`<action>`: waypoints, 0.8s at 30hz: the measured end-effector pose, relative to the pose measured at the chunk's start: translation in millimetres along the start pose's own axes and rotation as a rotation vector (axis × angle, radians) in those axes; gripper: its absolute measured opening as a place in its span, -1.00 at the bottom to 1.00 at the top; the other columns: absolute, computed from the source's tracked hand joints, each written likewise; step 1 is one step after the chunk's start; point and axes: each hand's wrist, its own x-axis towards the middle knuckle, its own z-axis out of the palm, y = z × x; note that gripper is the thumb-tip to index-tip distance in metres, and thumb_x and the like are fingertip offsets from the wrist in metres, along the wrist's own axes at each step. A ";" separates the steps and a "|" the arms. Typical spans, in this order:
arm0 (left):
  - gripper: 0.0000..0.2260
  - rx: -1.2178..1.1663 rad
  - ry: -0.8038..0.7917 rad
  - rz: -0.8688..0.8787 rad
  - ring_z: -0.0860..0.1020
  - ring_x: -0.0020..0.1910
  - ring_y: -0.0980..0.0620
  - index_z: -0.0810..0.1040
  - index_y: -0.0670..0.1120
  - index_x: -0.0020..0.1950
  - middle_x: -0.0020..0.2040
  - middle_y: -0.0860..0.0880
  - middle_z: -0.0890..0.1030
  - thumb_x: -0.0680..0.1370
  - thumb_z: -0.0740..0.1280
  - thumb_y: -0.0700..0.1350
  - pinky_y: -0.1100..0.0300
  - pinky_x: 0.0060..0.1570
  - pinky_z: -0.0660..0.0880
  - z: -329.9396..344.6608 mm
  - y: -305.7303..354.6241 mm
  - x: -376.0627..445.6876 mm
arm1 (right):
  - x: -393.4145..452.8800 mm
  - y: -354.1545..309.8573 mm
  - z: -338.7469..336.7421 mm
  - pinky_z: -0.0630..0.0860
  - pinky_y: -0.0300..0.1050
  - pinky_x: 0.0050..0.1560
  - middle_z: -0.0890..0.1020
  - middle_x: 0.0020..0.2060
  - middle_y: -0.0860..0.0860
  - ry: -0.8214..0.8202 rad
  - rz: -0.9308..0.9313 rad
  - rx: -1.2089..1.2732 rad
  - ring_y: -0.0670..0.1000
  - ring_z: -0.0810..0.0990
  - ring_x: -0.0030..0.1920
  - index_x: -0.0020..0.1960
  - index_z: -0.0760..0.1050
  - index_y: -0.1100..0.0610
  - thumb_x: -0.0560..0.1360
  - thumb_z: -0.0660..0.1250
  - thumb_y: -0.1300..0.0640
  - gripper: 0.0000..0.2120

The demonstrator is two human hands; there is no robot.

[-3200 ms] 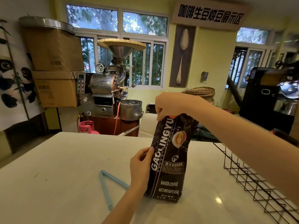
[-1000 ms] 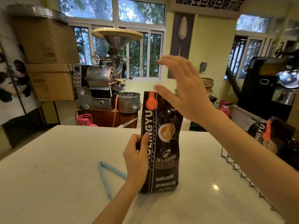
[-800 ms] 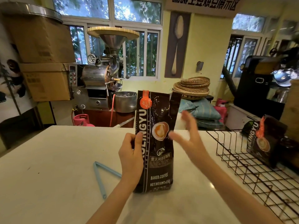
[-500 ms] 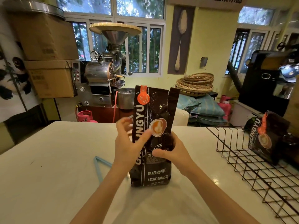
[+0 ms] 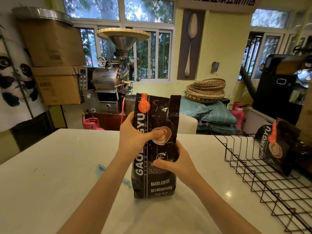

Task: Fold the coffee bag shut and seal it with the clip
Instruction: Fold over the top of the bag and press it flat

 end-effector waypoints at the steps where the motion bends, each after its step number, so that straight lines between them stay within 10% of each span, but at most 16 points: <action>1: -0.52 -0.009 0.041 0.008 0.61 -0.16 0.28 0.50 0.21 -0.15 -0.20 0.33 0.64 -0.01 0.55 0.09 0.49 -0.28 0.49 0.8 -2.9 -1.0 | -0.1 1.6 0.4 0.61 -0.13 -0.05 0.67 -0.01 -0.08 -0.001 -0.005 0.006 -0.09 0.65 -0.01 0.09 0.44 -0.15 0.06 0.59 -0.05 -0.36; 9: -0.32 0.028 -0.071 0.039 0.57 0.03 0.18 0.36 0.16 0.18 0.06 0.11 0.61 0.10 0.51 0.11 0.28 0.03 0.51 -7.3 41.3 19.0 | -0.5 1.2 -6.4 0.54 -0.40 -0.21 0.65 -0.05 -0.30 -0.028 0.007 0.000 -0.21 0.62 -0.02 0.01 0.45 -0.26 0.07 0.61 0.00 -0.41; 13: -0.36 0.643 -0.257 0.470 0.37 0.26 0.07 0.35 0.02 0.29 0.28 -0.01 0.46 0.28 0.48 0.08 0.10 0.28 0.30 -5.1 98.5 46.2 | -1.1 -0.2 -6.4 0.53 -0.41 -0.21 0.65 -0.08 -0.33 -0.038 0.007 -0.002 -0.22 0.62 -0.03 0.01 0.44 -0.22 0.08 0.61 0.03 -0.41; 18: -0.65 1.148 -0.745 0.254 0.53 0.01 -0.02 0.51 -0.09 0.16 0.06 -0.07 0.61 0.40 0.42 -0.07 0.12 0.03 0.43 7.7 124.7 73.9 | -1.0 -2.3 -8.4 0.53 -0.41 -0.20 0.65 -0.07 -0.31 -0.048 0.018 0.010 -0.21 0.62 -0.03 0.04 0.44 -0.19 0.03 0.60 -0.03 -0.37; 24: -0.85 0.911 -0.488 0.442 0.54 -0.28 0.08 0.65 -0.16 -0.08 -0.19 -0.10 0.68 0.39 0.43 -0.13 0.47 -0.24 0.35 4.0 104.3 74.5 | -3.4 1.0 -7.9 0.55 -0.38 -0.21 0.65 -0.09 -0.32 -0.012 0.025 0.020 -0.22 0.62 -0.04 0.02 0.43 -0.22 0.03 0.59 -0.06 -0.39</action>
